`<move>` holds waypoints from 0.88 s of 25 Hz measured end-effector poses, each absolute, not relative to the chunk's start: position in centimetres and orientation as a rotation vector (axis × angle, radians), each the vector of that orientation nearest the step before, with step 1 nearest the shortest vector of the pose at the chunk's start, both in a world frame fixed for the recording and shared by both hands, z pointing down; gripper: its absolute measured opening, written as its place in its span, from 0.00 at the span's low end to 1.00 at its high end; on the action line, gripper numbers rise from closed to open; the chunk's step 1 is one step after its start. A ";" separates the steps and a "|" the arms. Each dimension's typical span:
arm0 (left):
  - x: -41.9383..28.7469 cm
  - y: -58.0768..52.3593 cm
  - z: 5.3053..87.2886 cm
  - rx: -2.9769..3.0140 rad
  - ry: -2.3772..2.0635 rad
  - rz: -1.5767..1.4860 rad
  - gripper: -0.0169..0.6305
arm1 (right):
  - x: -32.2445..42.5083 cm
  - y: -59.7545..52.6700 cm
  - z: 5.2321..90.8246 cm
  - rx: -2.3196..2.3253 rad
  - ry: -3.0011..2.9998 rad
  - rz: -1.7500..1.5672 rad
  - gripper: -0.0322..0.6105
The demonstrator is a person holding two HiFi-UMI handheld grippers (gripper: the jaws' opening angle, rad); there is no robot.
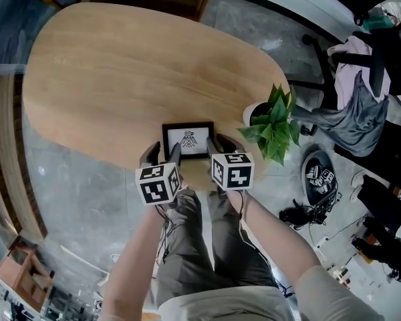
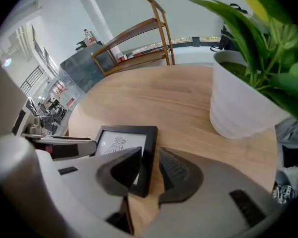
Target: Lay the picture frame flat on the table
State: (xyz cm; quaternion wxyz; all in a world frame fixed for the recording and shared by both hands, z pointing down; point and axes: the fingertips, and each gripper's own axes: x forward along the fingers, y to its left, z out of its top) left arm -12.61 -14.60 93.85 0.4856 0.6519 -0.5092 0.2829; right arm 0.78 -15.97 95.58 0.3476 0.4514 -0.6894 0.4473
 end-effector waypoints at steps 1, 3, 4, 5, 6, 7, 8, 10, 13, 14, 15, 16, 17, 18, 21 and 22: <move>-12.8 -14.5 93.3 1.593 -1.242 0.691 0.38 | 1.0 -15.9 95.1 1.171 -1.791 1.151 0.18; -13.0 -14.4 92.1 1.610 -1.246 0.701 0.38 | 1.3 -15.7 94.0 1.170 -1.801 1.128 0.14; -13.1 -14.3 91.4 1.619 -1.248 0.706 0.38 | 1.4 -15.6 93.3 1.168 -1.807 1.121 0.12; -13.2 -14.3 90.7 1.627 -1.250 0.708 0.37 | 1.4 -15.5 92.5 1.164 -1.813 1.119 0.11; -13.4 -14.3 89.8 1.632 -1.253 0.707 0.37 | 1.4 -15.4 91.7 1.159 -1.819 1.120 0.11; -13.5 -14.3 88.9 1.637 -1.257 0.703 0.35 | 1.3 -15.3 90.7 1.154 -1.828 1.119 0.10; -13.7 -14.3 87.9 1.642 -1.262 0.698 0.34 | 1.2 -15.3 89.7 1.151 -1.839 1.115 0.10; -13.8 -14.2 85.9 1.656 -1.269 0.690 0.32 | 0.9 -15.2 87.5 1.146 -1.866 1.100 0.09; -13.9 -13.7 82.5 1.683 -1.274 0.688 0.26 | 0.2 -14.8 83.9 1.136 -1.909 1.079 0.08; -13.9 -13.5 81.3 1.691 -1.278 0.687 0.25 | 0.1 -14.7 82.6 1.137 -1.922 1.075 0.08; -13.9 -13.4 80.2 1.700 -1.282 0.684 0.23 | 0.0 -14.8 81.3 1.143 -1.936 1.076 0.08; -13.9 -13.2 79.0 1.708 -1.287 0.681 0.22 | -0.1 -14.8 79.9 1.151 -1.949 1.079 0.08; -13.9 -13.0 77.8 1.716 -1.292 0.677 0.21 | -0.1 -14.8 78.6 1.160 -1.962 1.082 0.08; -13.9 -12.8 76.6 1.724 -1.297 0.673 0.20 | -0.2 -14.7 77.3 1.167 -1.975 1.082 0.07; -14.0 -12.3 73.2 1.753 -1.311 0.661 0.17 | -0.5 -14.5 73.5 1.169 -2.019 1.059 0.07; -14.1 -12.1 72.0 1.763 -1.314 0.655 0.17 | -0.6 -14.4 72.2 1.167 -2.034 1.043 0.07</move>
